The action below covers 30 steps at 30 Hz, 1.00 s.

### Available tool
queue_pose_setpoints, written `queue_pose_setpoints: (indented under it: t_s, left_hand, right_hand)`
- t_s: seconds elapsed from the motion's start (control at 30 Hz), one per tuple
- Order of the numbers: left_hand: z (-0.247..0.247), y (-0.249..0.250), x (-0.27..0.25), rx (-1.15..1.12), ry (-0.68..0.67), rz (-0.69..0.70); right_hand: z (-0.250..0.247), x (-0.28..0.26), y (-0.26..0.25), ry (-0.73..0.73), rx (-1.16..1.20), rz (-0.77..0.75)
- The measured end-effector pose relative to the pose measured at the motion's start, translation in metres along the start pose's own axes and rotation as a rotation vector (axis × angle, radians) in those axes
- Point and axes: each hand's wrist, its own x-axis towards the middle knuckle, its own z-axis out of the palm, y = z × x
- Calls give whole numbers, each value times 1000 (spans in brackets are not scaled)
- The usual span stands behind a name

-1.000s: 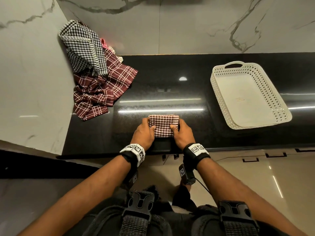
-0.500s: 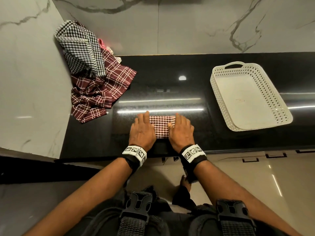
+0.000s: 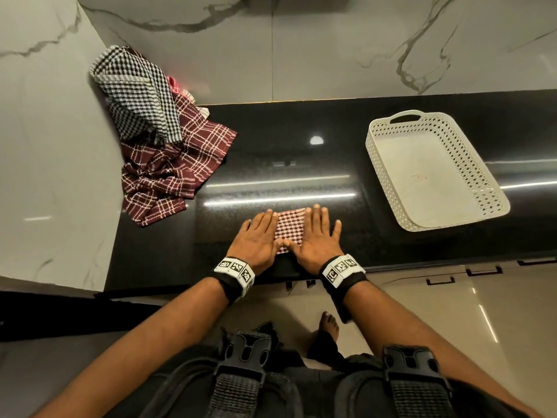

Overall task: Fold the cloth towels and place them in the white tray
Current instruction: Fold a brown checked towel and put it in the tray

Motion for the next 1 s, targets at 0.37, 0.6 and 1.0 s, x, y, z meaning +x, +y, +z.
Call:
queue_pose_setpoints:
  t_s: [0.37, 0.6, 1.0]
  left_hand:
    - [0, 42, -15, -454, 56, -81]
    - [-20, 22, 3, -499, 42, -101]
    - [-109, 87, 140, -910, -444, 160]
  right_hand:
    - [-4, -20, 6, 186, 851, 410]
    - [-18, -22, 15, 136, 1206, 292]
    - [-104, -66, 129, 104, 1307, 37]
